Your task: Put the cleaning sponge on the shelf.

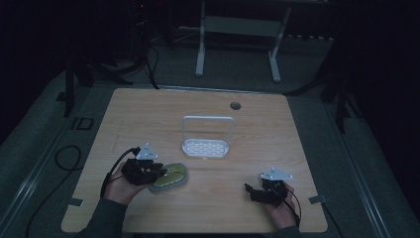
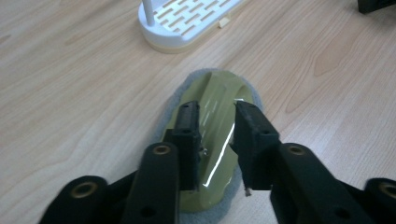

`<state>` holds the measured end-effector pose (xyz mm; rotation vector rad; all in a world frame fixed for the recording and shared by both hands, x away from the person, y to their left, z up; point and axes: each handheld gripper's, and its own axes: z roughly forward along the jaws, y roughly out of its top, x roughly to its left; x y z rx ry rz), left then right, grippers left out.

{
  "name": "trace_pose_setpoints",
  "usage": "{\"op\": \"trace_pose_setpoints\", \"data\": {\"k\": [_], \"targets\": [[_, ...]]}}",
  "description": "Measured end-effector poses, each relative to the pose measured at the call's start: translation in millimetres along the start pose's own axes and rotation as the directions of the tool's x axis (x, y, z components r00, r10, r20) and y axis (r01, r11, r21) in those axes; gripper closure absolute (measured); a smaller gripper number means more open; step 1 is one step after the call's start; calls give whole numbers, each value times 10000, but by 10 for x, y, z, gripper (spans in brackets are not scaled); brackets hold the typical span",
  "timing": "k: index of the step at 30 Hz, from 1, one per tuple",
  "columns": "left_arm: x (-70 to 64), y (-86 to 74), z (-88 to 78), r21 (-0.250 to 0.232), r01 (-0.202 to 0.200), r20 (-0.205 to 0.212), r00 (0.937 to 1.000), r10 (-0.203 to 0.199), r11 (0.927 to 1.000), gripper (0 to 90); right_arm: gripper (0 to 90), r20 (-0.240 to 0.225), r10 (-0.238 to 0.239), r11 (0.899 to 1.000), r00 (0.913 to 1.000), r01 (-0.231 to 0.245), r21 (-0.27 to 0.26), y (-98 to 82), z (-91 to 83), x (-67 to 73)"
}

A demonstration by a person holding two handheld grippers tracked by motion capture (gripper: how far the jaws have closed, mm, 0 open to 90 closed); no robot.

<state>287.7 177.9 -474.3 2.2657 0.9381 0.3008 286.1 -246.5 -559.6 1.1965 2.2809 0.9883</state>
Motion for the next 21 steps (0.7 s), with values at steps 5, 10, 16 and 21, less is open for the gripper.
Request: {"op": "trace_pose_setpoints", "data": {"k": [5, 10, 16, 21], "targets": [[52, 86, 15, 293, -219, 77, 9997, 217, 9993, 647, 235, -1, 2, 10000, 10000, -2, -3, 0, 0, 0], [80, 127, 58, 569, -416, 178, 9990, 407, 9975, 619, 234, 1, 5, 10000, 10000, -5, 2, 0, 0, 0], [95, 198, 90, 839, -717, 285, 9972, 695, 9939, 575, 235, 1, 11, 10000, 10000, -11, -5, 0, 1, 1], [98, 250, 104, 928, -844, 355, 9960, 814, 9921, 564, 234, 2, 13, 10000, 10000, -13, -3, 0, 0, 1]]}}
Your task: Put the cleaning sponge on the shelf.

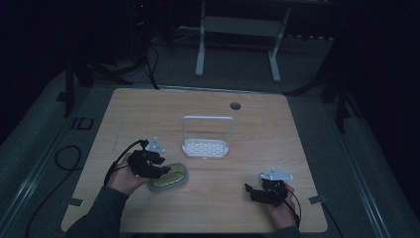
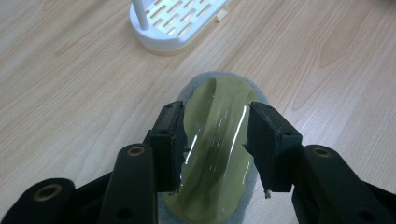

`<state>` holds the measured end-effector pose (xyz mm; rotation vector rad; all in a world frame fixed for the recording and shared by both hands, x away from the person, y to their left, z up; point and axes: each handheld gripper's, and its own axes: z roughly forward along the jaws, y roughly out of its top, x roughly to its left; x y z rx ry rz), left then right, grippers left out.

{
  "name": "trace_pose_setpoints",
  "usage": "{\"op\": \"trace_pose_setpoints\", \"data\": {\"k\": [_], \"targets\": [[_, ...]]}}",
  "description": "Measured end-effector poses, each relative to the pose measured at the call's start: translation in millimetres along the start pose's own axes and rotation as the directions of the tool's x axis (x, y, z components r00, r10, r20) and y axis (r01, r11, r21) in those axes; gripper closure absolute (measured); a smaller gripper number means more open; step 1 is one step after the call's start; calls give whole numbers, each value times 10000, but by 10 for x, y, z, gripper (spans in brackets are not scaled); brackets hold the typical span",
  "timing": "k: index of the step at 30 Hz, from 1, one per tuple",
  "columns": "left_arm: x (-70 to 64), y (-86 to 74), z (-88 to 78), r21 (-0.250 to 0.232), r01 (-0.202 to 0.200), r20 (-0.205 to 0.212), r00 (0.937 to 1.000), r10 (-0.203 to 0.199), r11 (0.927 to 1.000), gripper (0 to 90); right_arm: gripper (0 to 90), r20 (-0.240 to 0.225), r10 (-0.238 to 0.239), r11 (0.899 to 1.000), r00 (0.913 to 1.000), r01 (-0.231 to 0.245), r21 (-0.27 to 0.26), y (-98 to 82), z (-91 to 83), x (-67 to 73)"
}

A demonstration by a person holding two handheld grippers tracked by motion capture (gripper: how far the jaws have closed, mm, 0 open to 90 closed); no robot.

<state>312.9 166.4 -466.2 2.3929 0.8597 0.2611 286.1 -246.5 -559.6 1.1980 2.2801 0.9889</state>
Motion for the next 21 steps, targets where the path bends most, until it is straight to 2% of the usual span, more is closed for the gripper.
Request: {"op": "trace_pose_setpoints", "data": {"k": [9, 11, 21], "targets": [[37, 87, 10, 421, -391, 182, 9991, 383, 9983, 547, 234, 0, -1, 10000, 10000, 1, 1, 0, 0, 0], [37, 87, 10, 421, -391, 182, 9991, 383, 9983, 546, 234, 0, 0, 10000, 10000, 0, 1, 0, 0, 0], [57, 191, 27, 1040, -583, 245, 9981, 561, 9929, 548, 235, 6, -43, 10000, 10000, 43, -15, 0, 1, -3]]}}
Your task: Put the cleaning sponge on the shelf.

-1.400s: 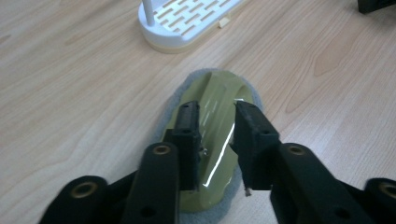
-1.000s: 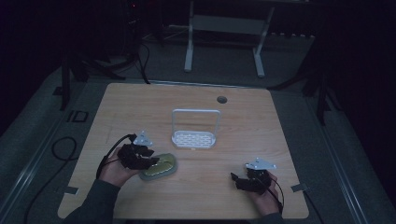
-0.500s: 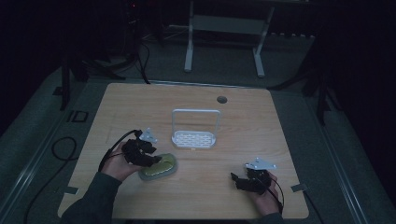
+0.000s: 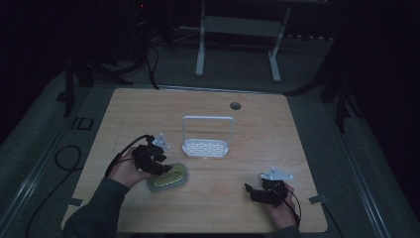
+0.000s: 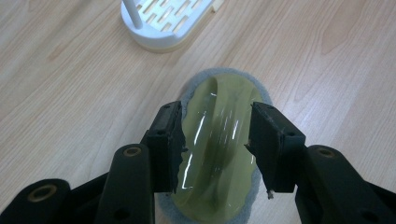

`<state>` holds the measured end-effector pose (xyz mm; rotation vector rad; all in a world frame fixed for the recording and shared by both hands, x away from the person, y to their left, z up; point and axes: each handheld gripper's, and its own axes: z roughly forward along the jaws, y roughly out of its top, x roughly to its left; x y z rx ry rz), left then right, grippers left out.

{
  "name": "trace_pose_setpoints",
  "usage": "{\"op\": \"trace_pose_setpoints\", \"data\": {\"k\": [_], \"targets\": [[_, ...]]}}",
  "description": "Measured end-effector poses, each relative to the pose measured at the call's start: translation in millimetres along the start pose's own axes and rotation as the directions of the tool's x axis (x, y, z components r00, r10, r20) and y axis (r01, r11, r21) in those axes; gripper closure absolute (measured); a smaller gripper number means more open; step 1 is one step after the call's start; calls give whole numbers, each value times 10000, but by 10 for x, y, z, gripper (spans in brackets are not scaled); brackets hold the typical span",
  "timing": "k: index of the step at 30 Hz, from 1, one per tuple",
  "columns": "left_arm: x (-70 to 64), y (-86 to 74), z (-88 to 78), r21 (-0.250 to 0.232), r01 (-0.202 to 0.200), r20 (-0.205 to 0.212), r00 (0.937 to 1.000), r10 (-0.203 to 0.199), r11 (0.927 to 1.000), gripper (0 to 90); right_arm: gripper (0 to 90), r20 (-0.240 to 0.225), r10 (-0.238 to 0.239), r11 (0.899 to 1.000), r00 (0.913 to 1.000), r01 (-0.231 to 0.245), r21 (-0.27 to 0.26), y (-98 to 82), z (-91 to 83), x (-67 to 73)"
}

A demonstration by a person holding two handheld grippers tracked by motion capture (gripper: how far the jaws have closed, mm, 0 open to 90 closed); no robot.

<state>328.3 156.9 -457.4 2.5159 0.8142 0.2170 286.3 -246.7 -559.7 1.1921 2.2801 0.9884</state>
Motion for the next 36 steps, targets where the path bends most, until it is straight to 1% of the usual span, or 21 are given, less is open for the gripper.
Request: {"op": "trace_pose_setpoints", "data": {"k": [6, 10, 17, 20, 22, 27, 29, 32, 34, 36], "targets": [[11, 58, 27, 346, -142, 62, 9999, 140, 9993, 550, 234, -4, 13, 10000, 10000, -13, 6, 0, 0, 1], [22, 79, 47, 450, -228, 356, 9991, 212, 9987, 549, 234, -5, 13, 10000, 10000, -13, 2, 0, 0, 1], [31, 118, 70, 871, -438, 397, 9984, 405, 9952, 548, 234, -4, 13, 10000, 10000, -13, 3, 0, 0, 1], [28, 135, 77, 961, -483, 418, 9981, 445, 9942, 548, 234, -3, 10, 10000, 10000, -10, 7, 0, 0, 1], [22, 167, 88, 1166, -630, 442, 9973, 582, 9912, 548, 234, -3, 12, 10000, 10000, -12, 6, 0, 0, 1], [18, 207, 104, 1481, -807, 477, 9961, 744, 9857, 548, 234, -4, 15, 10000, 10000, -15, 8, 0, -1, 1], [12, 218, 111, 1557, -800, 507, 9961, 729, 9846, 548, 234, -4, 13, 10000, 10000, -13, 7, 0, 0, 1], [15, 232, 128, 1747, -933, 572, 9948, 845, 9802, 553, 235, -3, 14, 10000, 10000, -14, 8, 0, 0, 1], [14, 234, 135, 1783, -926, 587, 9948, 833, 9796, 557, 234, -5, 15, 10000, 10000, -15, 7, 0, 0, 1], [21, 237, 156, 1920, -942, 639, 9945, 834, 9769, 560, 234, -4, 17, 10000, 10000, -17, 9, 0, -1, 1]]}}
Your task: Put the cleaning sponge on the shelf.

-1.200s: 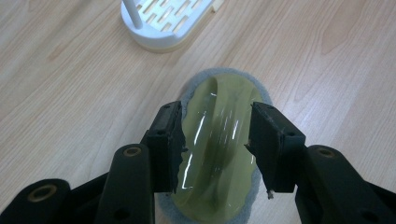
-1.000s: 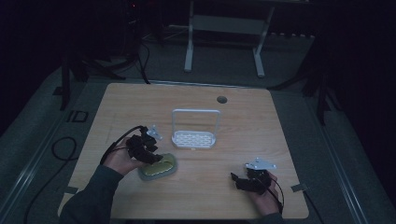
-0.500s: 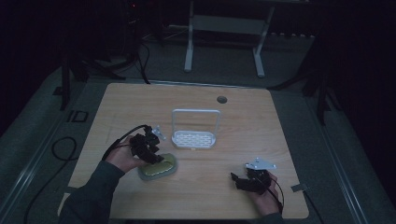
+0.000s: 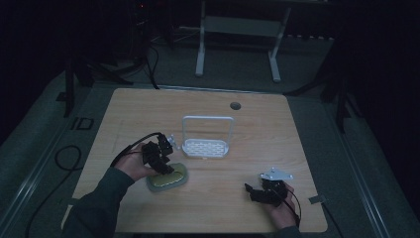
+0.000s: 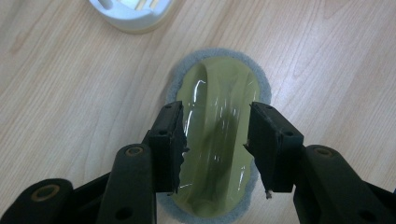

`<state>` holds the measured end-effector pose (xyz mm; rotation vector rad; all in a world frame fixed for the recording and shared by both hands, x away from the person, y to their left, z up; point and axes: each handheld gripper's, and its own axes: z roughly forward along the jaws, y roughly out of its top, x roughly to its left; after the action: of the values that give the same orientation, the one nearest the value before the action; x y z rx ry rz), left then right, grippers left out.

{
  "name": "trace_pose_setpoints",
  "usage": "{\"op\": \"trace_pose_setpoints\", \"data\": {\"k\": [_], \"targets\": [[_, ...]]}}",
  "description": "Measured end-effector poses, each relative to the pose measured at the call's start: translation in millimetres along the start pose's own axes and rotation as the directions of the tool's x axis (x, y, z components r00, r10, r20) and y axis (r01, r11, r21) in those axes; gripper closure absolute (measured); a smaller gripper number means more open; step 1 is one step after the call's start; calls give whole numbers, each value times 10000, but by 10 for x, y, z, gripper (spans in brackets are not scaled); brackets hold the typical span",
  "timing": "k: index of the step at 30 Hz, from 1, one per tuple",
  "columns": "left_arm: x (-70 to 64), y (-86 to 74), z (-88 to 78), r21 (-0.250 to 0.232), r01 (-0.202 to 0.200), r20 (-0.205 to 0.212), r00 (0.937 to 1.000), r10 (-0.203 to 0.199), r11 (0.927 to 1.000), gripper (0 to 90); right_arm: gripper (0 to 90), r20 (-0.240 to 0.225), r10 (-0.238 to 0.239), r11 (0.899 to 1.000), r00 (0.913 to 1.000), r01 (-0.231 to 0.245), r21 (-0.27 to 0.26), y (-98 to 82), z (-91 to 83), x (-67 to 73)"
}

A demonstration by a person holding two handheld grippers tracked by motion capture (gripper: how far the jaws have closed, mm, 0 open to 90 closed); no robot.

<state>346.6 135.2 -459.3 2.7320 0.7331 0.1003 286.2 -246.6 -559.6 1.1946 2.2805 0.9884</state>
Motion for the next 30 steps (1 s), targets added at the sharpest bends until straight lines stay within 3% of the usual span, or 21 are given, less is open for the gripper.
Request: {"op": "trace_pose_setpoints", "data": {"k": [13, 30], "targets": [[-11, 69, 58, 801, -322, 102, 9995, 315, 9963, 562, 234, -1, -3, 10000, 10000, 3, -1, 0, 0, 0], [-21, 101, 141, 1432, -485, 298, 9986, 447, 9885, 578, 234, -2, 6, 10000, 10000, -6, 4, 0, 0, 0]]}}
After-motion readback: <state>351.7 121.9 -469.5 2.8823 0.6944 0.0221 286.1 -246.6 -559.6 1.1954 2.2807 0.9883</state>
